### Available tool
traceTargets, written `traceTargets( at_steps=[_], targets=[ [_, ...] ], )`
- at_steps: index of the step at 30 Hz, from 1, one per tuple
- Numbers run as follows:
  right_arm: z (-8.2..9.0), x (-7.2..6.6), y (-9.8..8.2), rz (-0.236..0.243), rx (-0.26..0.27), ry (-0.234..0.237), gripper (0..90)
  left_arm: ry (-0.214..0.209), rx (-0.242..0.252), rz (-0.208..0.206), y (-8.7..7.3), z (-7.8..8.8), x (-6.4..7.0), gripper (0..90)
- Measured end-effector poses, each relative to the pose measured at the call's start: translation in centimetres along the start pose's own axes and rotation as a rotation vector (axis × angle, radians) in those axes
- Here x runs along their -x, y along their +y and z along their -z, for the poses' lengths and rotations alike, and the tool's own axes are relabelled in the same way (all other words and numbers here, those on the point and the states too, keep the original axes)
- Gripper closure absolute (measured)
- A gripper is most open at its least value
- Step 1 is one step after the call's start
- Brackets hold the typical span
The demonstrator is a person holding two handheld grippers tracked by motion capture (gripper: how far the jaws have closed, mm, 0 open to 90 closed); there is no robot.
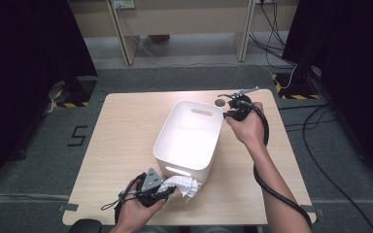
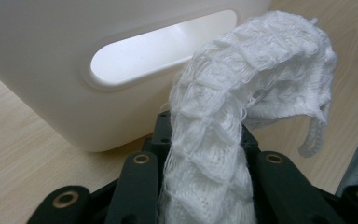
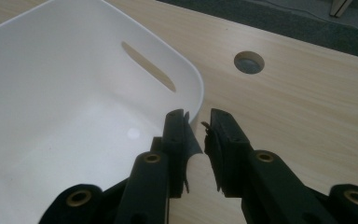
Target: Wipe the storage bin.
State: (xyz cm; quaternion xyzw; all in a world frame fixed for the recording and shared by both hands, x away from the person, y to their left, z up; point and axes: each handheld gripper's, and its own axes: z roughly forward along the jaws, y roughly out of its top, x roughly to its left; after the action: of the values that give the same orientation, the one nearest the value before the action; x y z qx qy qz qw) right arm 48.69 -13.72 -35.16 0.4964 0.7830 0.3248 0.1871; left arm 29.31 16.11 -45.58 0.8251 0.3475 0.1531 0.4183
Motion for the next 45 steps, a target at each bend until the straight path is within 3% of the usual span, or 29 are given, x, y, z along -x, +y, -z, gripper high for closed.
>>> traceTargets(
  at_steps=[10,30,35,37,39,45],
  targets=[
    [-1.0,-0.7,0.0,-0.028,-0.03,0.015,70.7,0.001,-0.003,-0.005,0.1,0.1,-0.1,70.1],
    [-1.4,-0.8,0.5,0.045,-0.07,0.008,78.1,-0.004,-0.001,-0.016,0.2,-0.1,0.2,70.1],
    [-1.4,-1.0,0.7,0.028,-0.076,-0.003,79.1,-0.006,0.001,-0.015,0.3,0.0,0.2,70.1],
    [-1.4,-1.2,0.8,0.026,-0.089,-0.013,74.7,-0.007,0.003,-0.016,0.3,0.1,0.2,70.1],
    [-1.5,-1.4,0.7,-0.005,-0.109,-0.016,70.8,-0.005,0.006,-0.013,0.3,0.2,0.3,70.1],
    [-1.5,-1.5,0.3,-0.029,-0.112,-0.013,68.8,-0.021,0.015,-0.019,0.3,0.2,0.8,70.1]
  ],
)
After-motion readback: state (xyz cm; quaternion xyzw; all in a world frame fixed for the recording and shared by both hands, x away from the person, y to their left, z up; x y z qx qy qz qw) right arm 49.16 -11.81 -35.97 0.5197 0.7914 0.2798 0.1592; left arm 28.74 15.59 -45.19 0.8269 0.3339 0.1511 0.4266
